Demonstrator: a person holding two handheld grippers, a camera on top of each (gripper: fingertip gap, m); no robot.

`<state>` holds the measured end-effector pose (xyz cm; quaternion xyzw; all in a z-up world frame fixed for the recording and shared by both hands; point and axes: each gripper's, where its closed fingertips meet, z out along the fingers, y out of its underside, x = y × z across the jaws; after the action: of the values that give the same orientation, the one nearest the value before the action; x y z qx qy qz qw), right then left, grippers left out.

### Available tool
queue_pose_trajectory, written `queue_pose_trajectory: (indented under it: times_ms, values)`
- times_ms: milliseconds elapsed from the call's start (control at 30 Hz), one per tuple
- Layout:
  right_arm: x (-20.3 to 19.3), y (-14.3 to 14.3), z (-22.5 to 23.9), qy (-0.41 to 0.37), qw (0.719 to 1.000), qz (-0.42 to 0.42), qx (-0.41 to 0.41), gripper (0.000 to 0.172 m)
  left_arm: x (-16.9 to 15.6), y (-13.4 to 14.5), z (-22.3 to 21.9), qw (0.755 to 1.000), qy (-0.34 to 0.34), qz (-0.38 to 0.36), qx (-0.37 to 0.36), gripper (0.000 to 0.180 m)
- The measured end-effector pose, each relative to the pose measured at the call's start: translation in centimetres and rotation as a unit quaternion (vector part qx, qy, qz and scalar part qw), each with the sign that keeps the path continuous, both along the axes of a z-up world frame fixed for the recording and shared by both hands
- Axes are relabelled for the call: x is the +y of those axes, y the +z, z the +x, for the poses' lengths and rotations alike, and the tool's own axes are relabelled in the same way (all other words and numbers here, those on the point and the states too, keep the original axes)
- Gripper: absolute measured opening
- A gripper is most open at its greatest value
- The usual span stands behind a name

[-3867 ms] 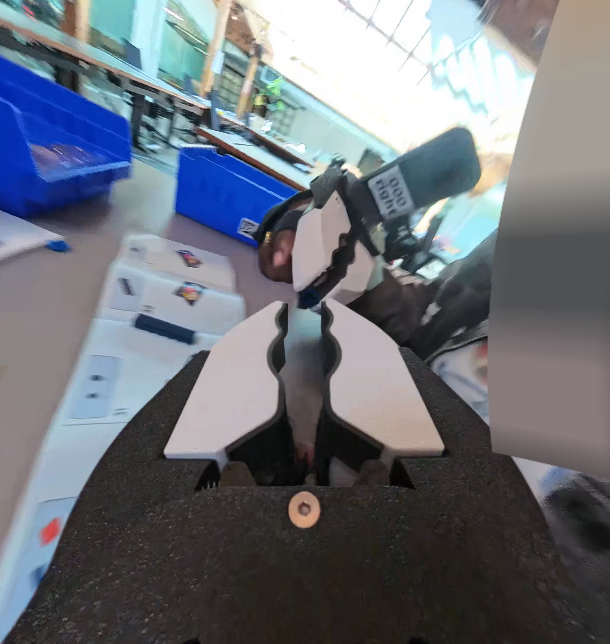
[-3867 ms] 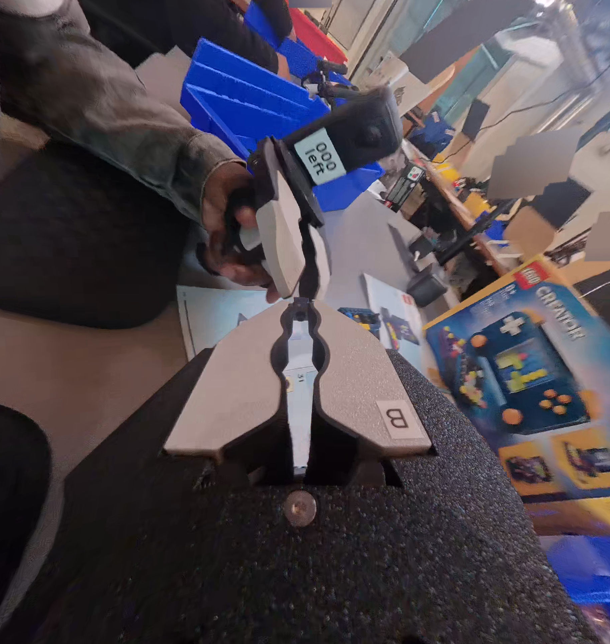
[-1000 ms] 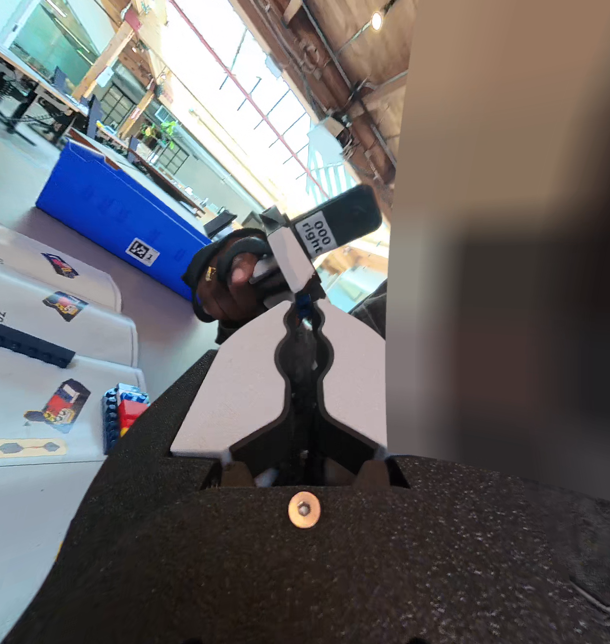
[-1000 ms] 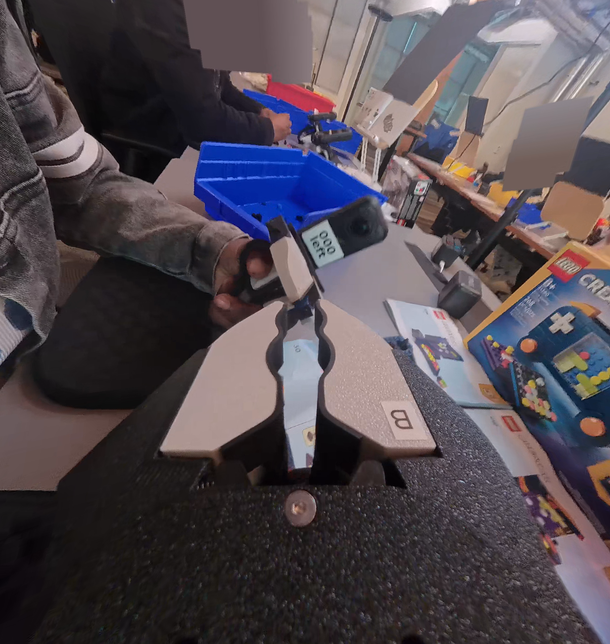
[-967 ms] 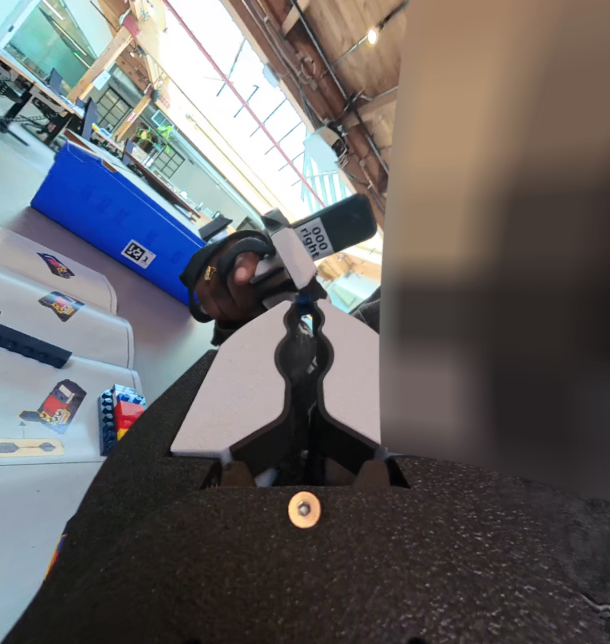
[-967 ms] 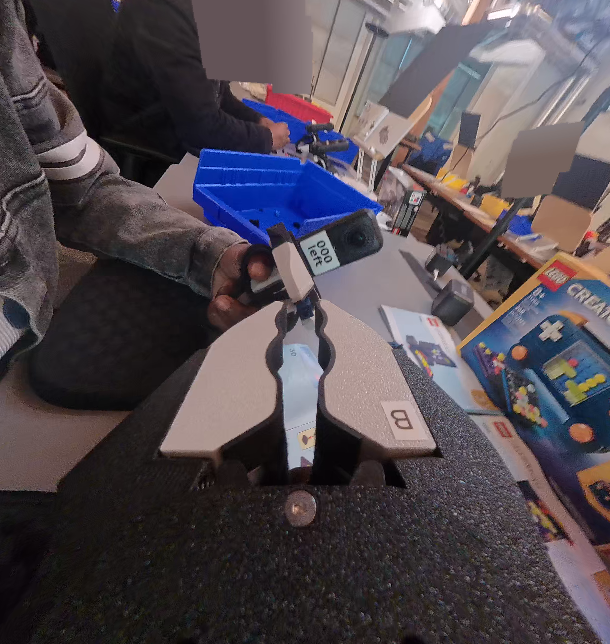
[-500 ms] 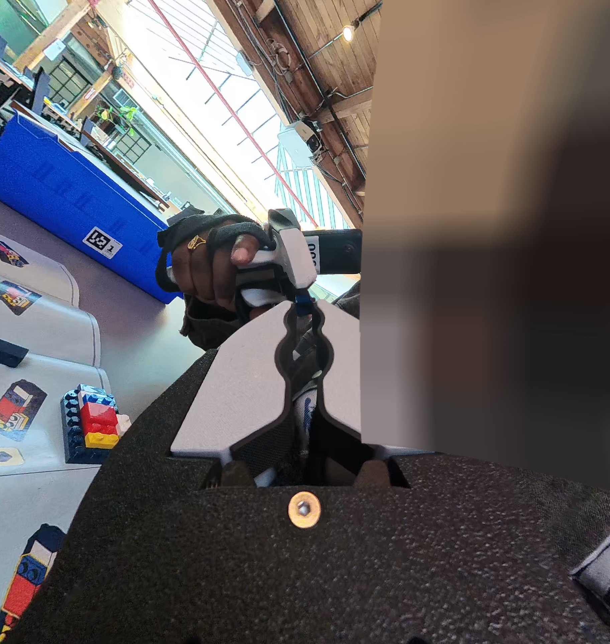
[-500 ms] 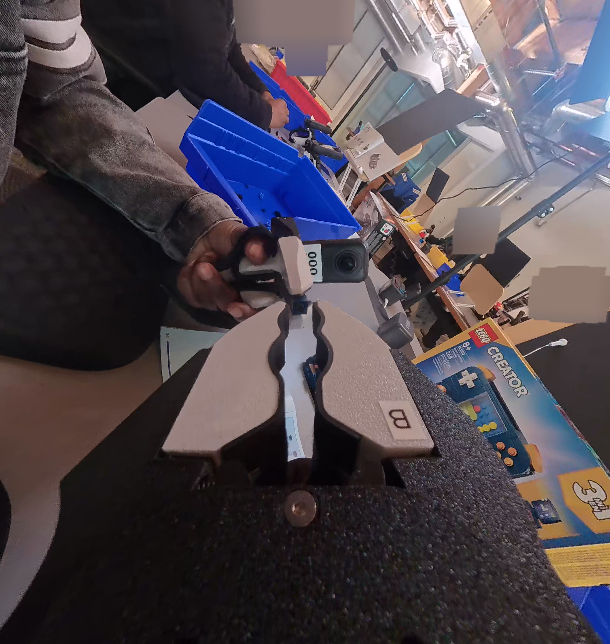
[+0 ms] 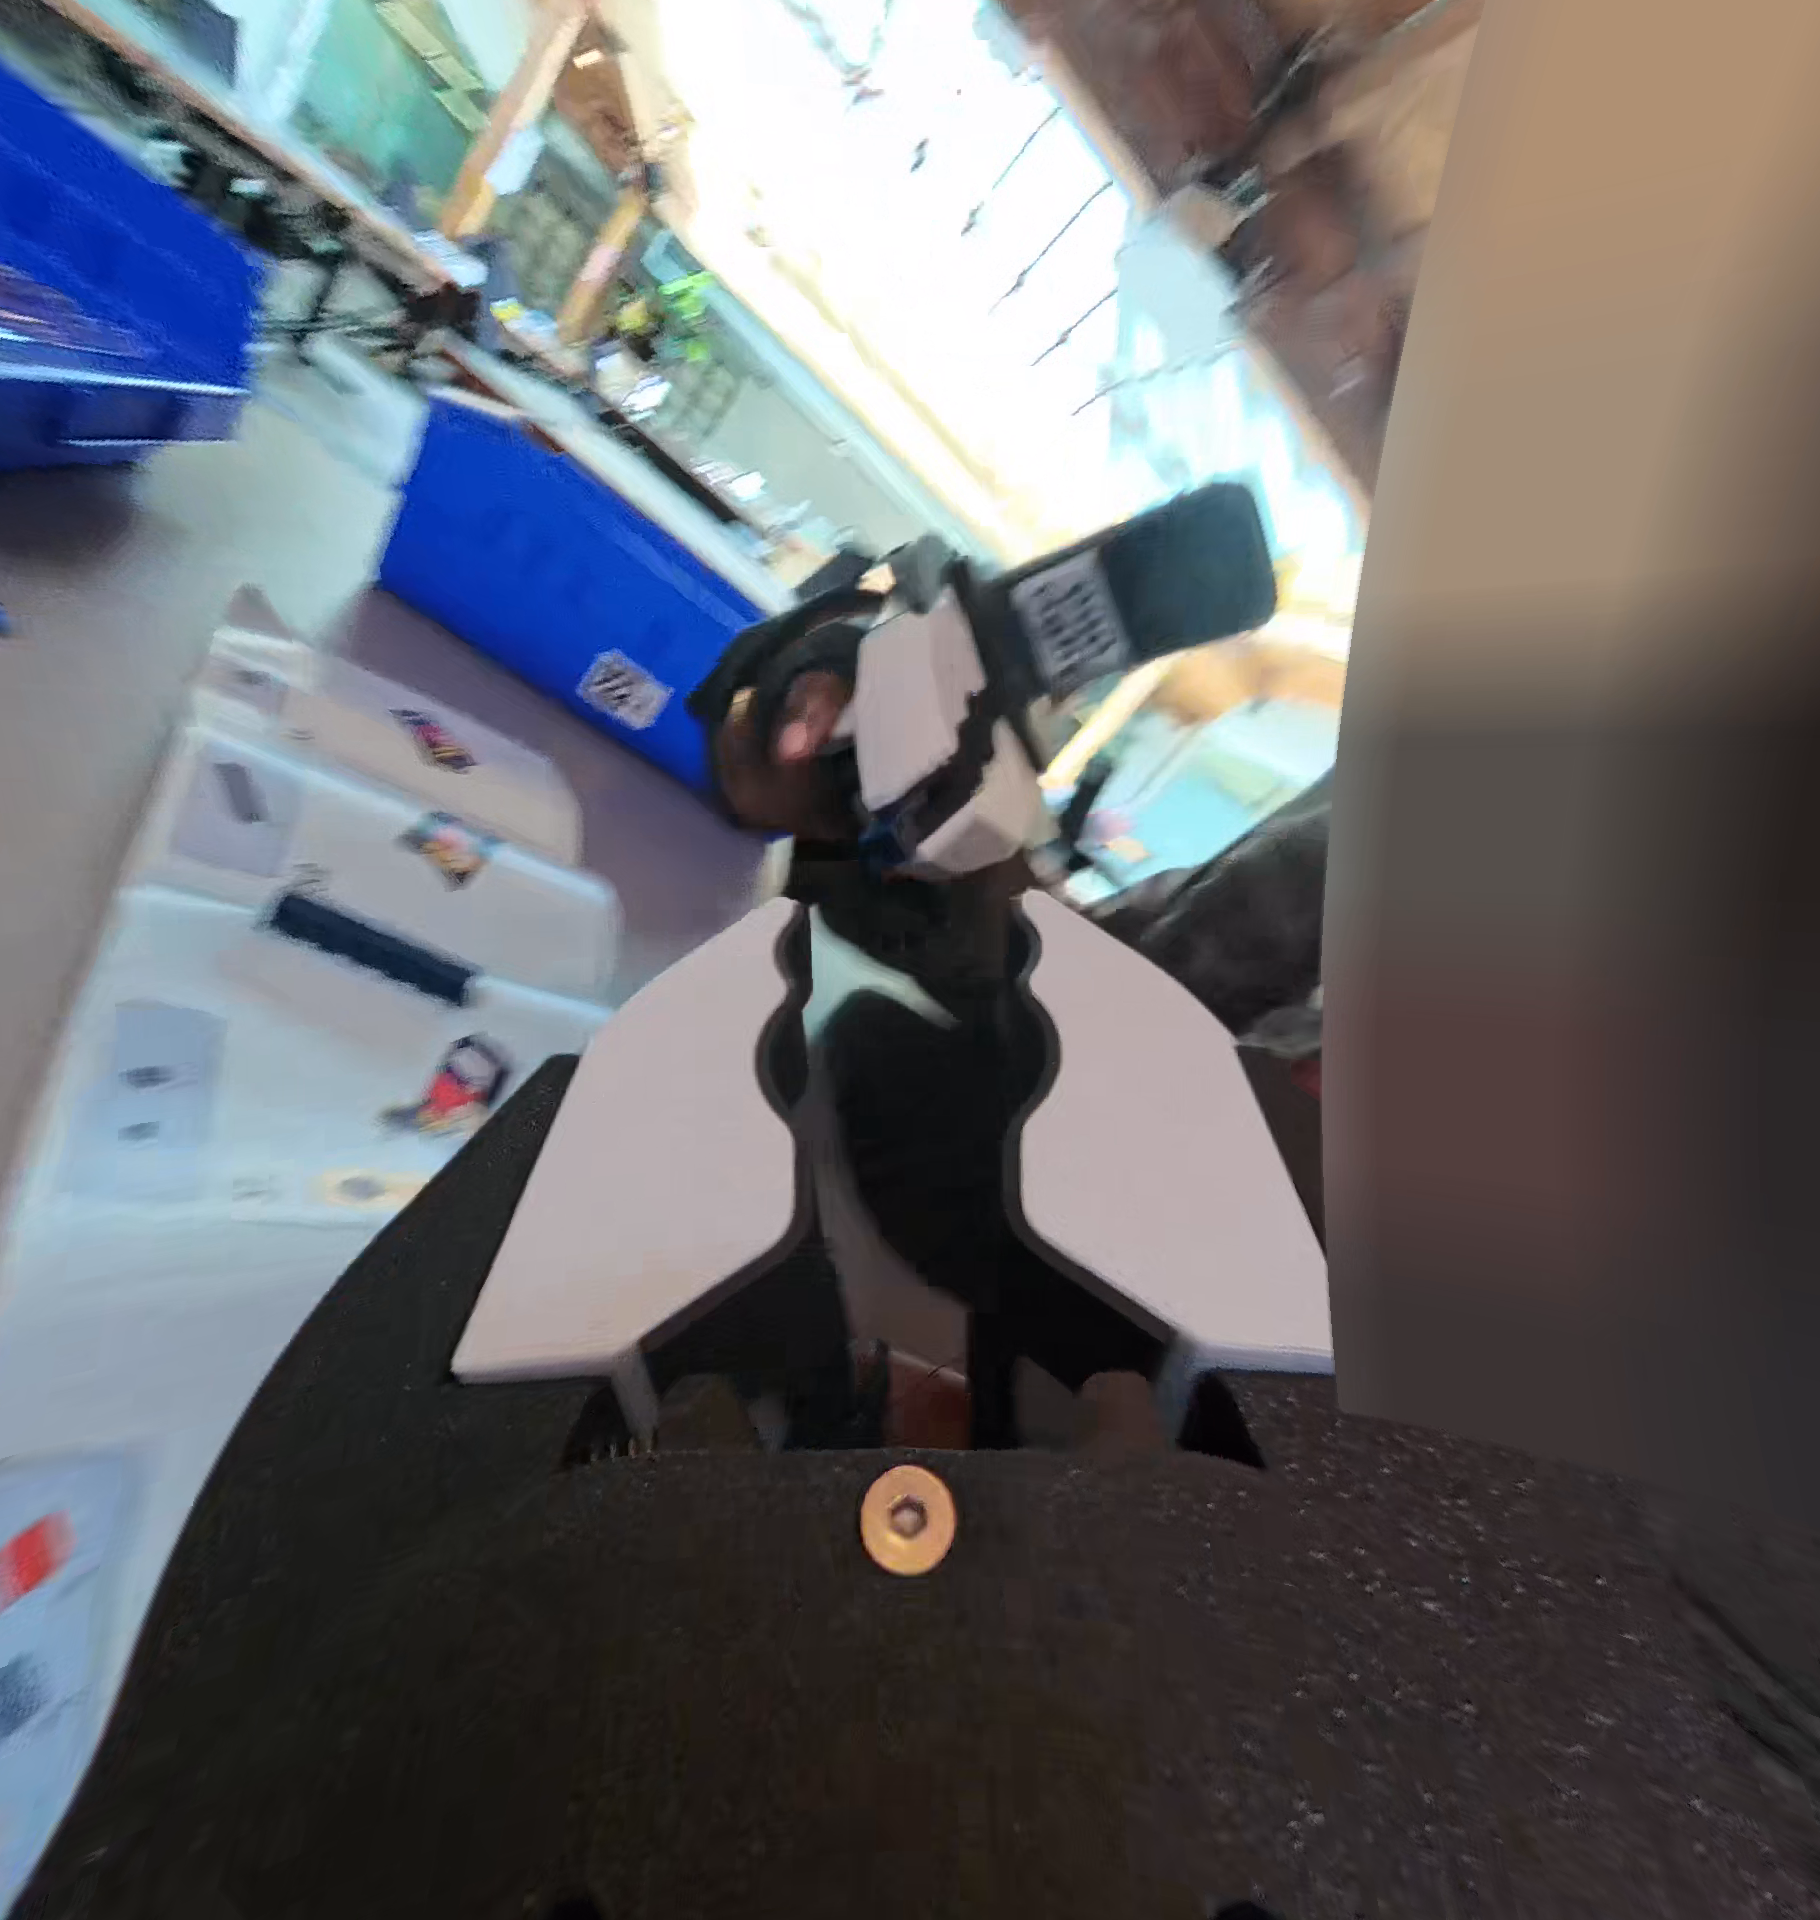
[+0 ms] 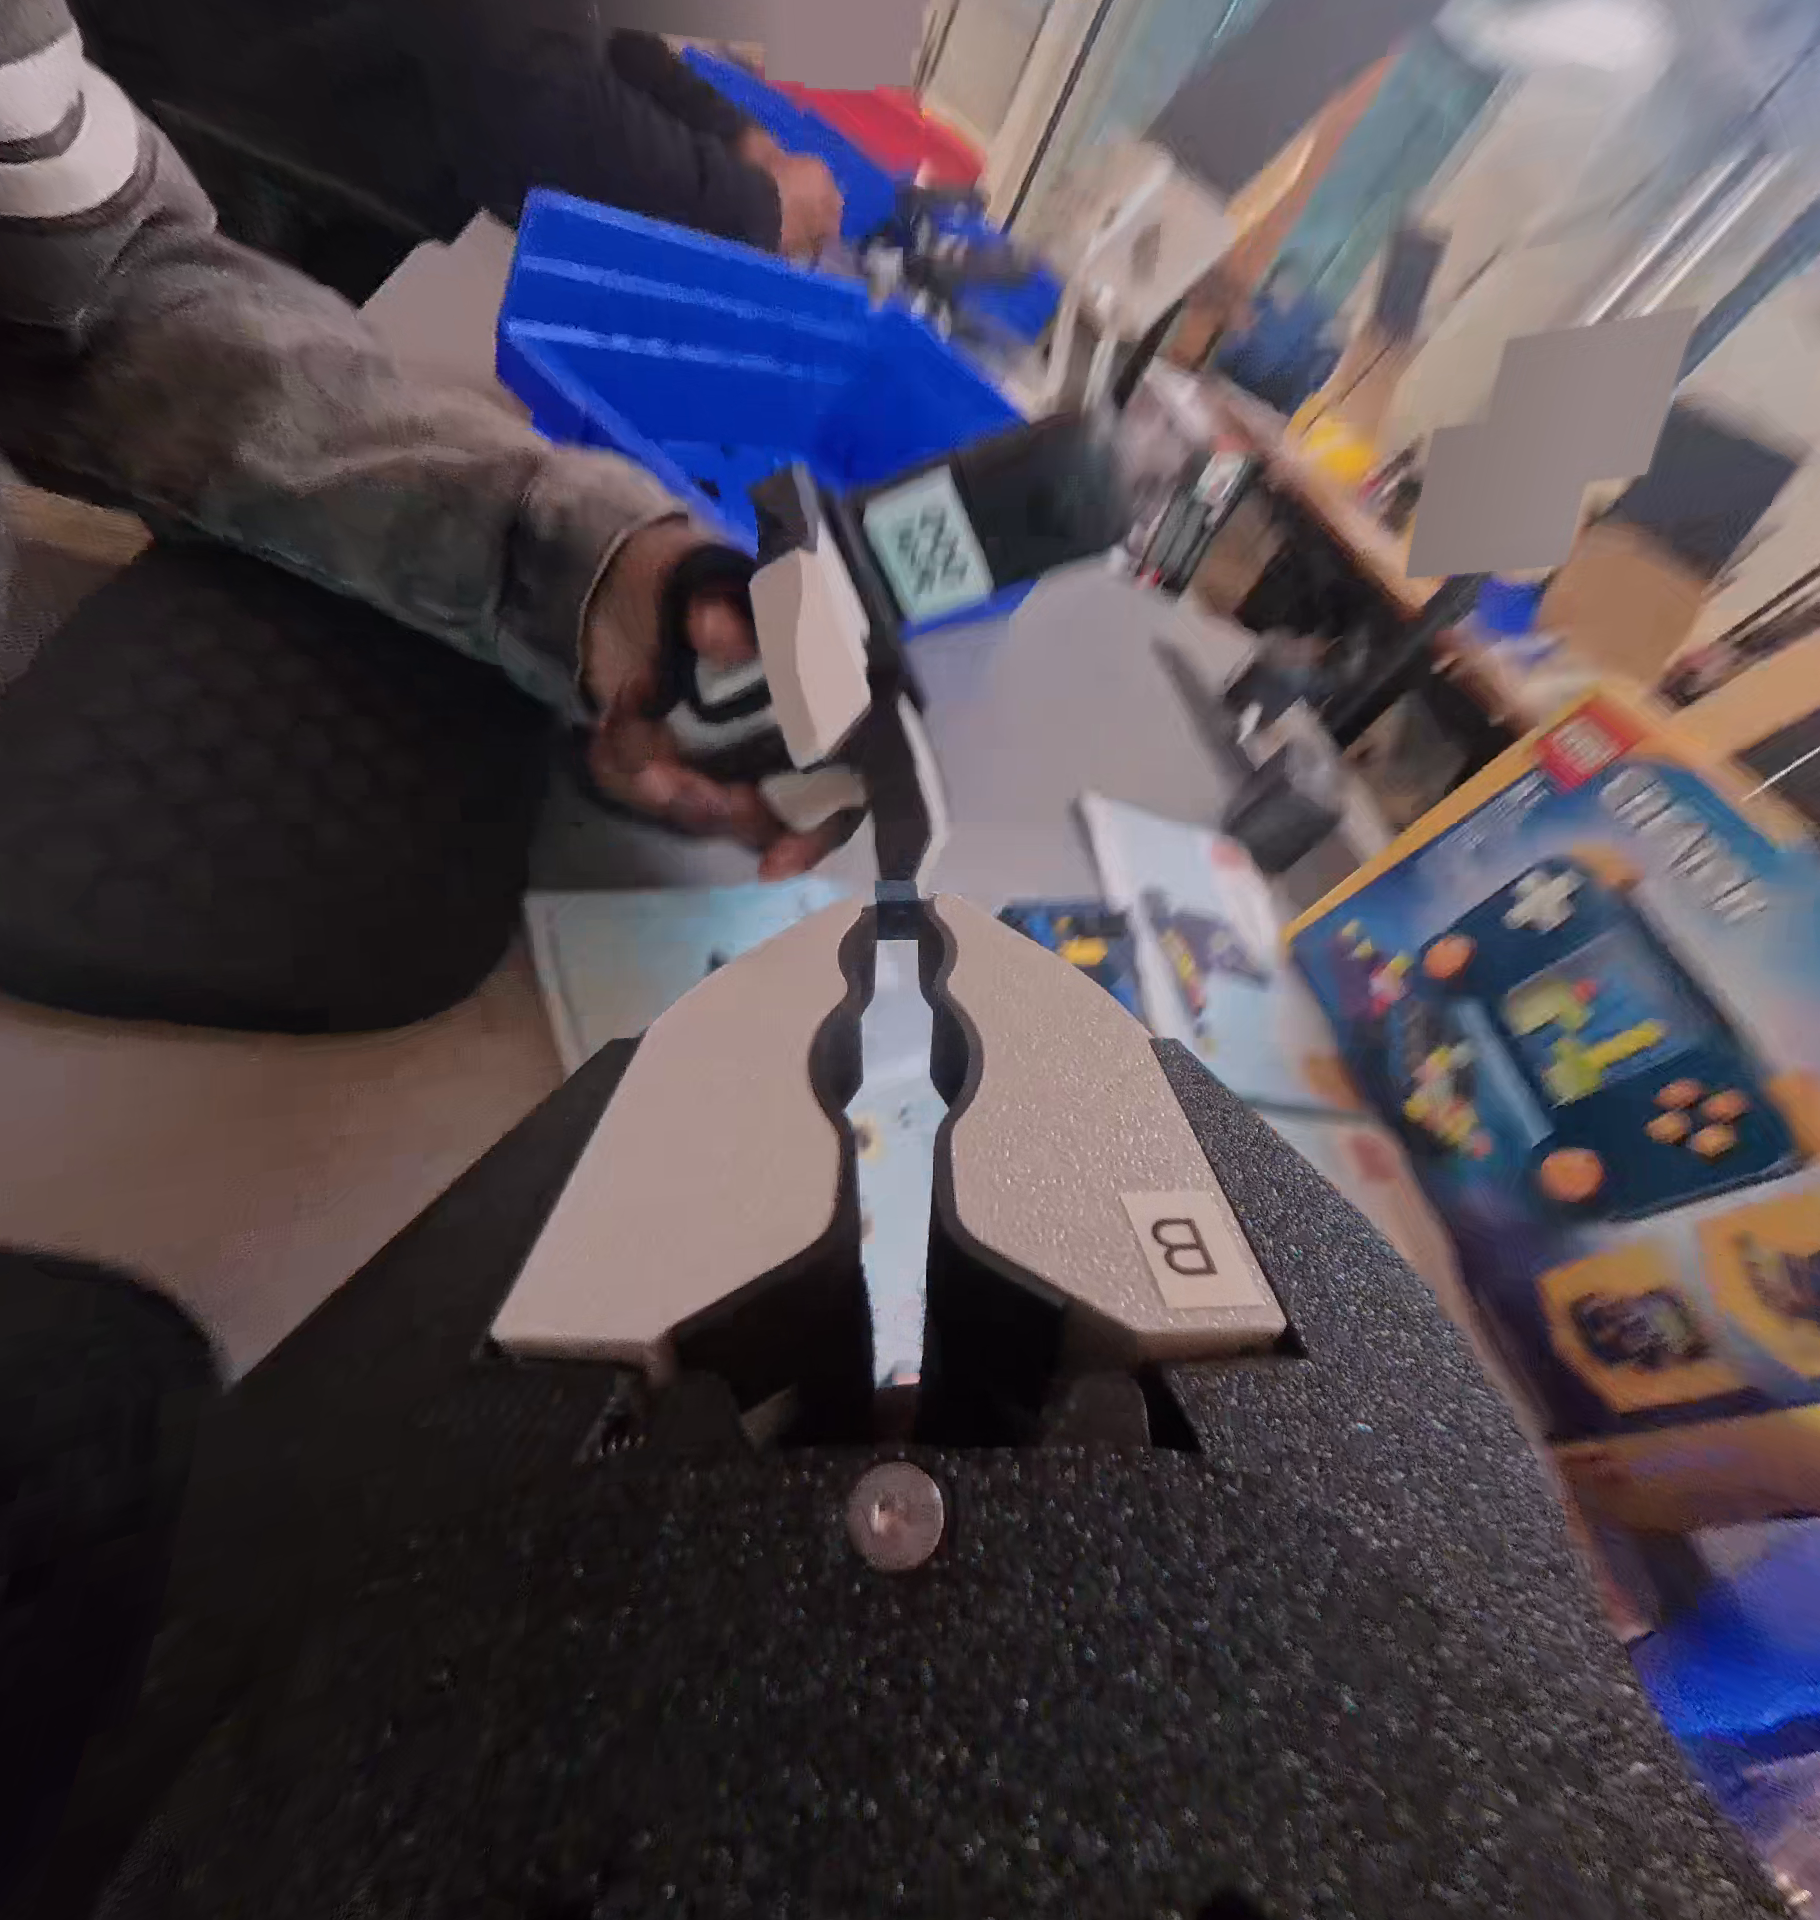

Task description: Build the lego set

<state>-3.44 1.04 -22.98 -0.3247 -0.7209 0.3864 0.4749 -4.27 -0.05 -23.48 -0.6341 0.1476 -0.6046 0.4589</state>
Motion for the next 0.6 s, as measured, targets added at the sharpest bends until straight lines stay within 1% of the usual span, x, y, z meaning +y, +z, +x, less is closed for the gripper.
queue_pose_trajectory:
  times_ms: [33, 67, 133, 233, 333, 400, 433, 500, 600]
  values:
    - [0.4, -0.8, 0.4, 0.006, 0.999, -0.015, -0.036, 0.008, 0.5, -1.2, -0.5, 0.998, 0.028, 0.008, 0.062, 0.034]
    - [0.7, -1.6, 0.8, 0.01, 0.997, -0.029, -0.077, 0.008, 0.9, -2.5, -0.9, 0.99, 0.052, 0.021, 0.127, 0.026]
    - [1.4, -3.7, 1.6, 0.011, 0.982, -0.059, -0.181, 0.007, 1.1, -4.4, -1.1, 0.967, 0.068, 0.061, 0.236, 0.011]
    - [1.9, -6.0, 2.0, 0.017, 0.957, -0.084, -0.278, 0.008, 0.2, -6.9, 0.6, 0.925, 0.032, 0.121, 0.358, 0.007]
    - [1.7, -8.2, 2.0, 0.026, 0.932, -0.077, -0.354, 0.008, 0.0, -9.4, 1.7, 0.869, 0.02, 0.169, 0.465, 0.007]
    - [1.6, -9.3, 2.2, 0.035, 0.919, -0.071, -0.385, 0.007, 0.5, -10.7, 1.5, 0.837, 0.03, 0.176, 0.518, 0.008]
    - [1.6, -9.7, 2.2, 0.038, 0.916, -0.074, -0.393, 0.007, 0.4, -11.2, 1.5, 0.827, 0.023, 0.177, 0.533, 0.007]
    - [1.3, -10.1, 2.3, 0.046, 0.913, -0.086, -0.396, 0.007, 0.4, -11.7, 1.5, 0.819, 0.018, 0.175, 0.546, 0.007]
    - [1.5, -10.2, 2.2, 0.039, 0.914, -0.092, -0.392, 0.007, 1.4, -11.5, 0.8, 0.815, 0.056, 0.166, 0.553, 0.007]
